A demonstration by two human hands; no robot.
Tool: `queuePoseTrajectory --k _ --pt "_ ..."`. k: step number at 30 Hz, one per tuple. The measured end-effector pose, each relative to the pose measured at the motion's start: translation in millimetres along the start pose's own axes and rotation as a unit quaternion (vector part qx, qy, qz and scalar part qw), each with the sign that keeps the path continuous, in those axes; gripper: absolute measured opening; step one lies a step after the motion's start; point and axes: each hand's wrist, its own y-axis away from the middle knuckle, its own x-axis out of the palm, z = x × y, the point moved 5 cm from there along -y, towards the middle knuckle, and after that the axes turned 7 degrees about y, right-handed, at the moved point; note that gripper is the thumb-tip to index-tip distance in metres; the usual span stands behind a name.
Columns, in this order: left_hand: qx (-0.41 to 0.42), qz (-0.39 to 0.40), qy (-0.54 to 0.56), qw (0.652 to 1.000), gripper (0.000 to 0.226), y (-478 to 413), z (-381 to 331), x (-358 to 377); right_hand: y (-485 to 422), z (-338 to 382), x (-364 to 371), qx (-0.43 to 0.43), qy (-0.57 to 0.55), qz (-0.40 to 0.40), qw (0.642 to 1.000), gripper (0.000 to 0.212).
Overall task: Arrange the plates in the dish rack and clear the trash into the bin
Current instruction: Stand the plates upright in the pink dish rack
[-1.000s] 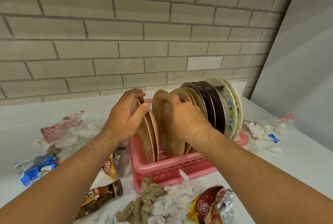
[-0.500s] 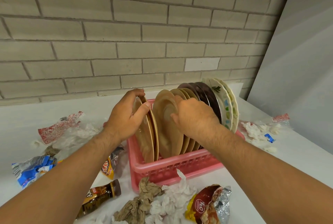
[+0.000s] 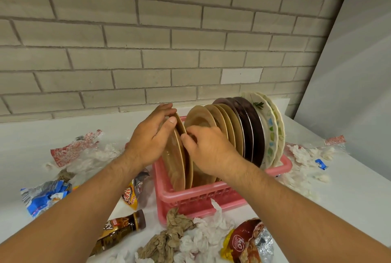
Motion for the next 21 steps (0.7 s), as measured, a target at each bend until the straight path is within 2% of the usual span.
queuePoseTrajectory --k 4,5,7,10,13,16,21 --pt "0.006 -0.02 0.064 0.998 0.031 4 -1 -6 -6 -3 1 0.036 0.004 -0.002 0.999 0.022" --pt "0.016 -0.016 0.047 0.999 0.034 3 -2 -7 -8 -2 1 0.037 0.006 0.003 0.999 0.02" --pt "0.061 0.008 -0.056 0.997 0.042 2 -3 -8 -12 0 0 0.035 0.017 0.013 0.999 0.021" --pt "0.136 0.036 -0.195 0.971 0.038 -1 -1 -5 -18 8 -3 0.028 0.044 0.024 0.998 0.024" --pt "0.176 0.031 -0.227 0.957 0.026 -3 -9 -9 -20 16 -9 0.017 0.065 0.021 0.998 0.026" --pt "0.195 0.003 -0.232 0.953 0.021 -11 -20 -25 -20 18 -29 0.016 0.079 -0.014 0.997 0.024" --pt "0.157 -0.056 -0.248 0.954 0.022 -30 -28 -57 -23 16 -55 0.039 0.109 -0.052 0.992 0.022"
